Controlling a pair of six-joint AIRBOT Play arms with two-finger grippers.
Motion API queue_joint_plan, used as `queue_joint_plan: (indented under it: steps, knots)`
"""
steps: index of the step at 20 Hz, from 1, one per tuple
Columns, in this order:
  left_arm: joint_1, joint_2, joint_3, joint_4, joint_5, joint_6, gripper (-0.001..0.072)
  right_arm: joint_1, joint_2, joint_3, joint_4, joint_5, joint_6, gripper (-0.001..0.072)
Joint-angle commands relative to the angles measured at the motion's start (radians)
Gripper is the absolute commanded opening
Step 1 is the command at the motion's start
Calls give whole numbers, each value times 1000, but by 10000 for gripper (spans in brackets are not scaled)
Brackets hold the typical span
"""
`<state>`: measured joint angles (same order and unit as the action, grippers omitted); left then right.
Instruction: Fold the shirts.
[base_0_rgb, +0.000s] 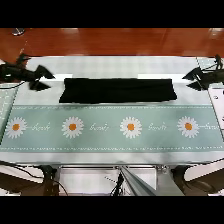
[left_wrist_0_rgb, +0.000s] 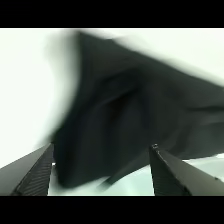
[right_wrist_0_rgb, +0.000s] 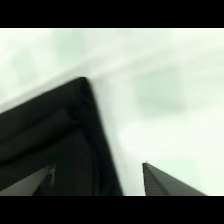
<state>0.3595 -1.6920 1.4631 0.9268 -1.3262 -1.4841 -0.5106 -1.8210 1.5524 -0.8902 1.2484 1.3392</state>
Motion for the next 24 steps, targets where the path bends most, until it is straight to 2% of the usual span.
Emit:
queue_joint_plan:
  steps: [1,4,5,8,11,12,13,14,15,16,17,21,24]
  knots:
    - [66,180,-129,167,66,-19,701,-35,-44,7,-23,111,-13,626]
    - [1,425,-378,-49,325,135,701,6,-101,8,13,109,-15,626]
    - [-31,495,-443,-104,361,166,701,23,-115,8,35,109,-21,627]
    - [-139,622,-536,-127,349,167,701,82,-140,8,77,102,-40,626]
    - [-244,620,-539,-143,336,167,701,148,-145,8,80,95,-40,619]
    - [-274,610,-538,-150,341,167,701,167,-143,9,82,91,-39,530]
    - [-301,599,-538,-162,343,167,700,184,-141,9,81,90,-31,364]
    - [-327,587,-538,-184,342,167,695,194,-134,9,81,92,-28,135]
    - [-348,578,-538,-205,342,167,531,197,-117,9,81,93,-24,22]
    - [-362,571,-538,-218,341,168,161,196,-91,8,78,100,-24,21]
    - [-376,568,-538,-233,342,173,28,185,-50,8,60,114,-26,21]
    - [-507,550,-537,-290,405,200,24,156,217,-42,-33,139,-75,21]
    - [-659,424,-460,-287,430,192,23,166,457,-180,-35,146,-88,21]
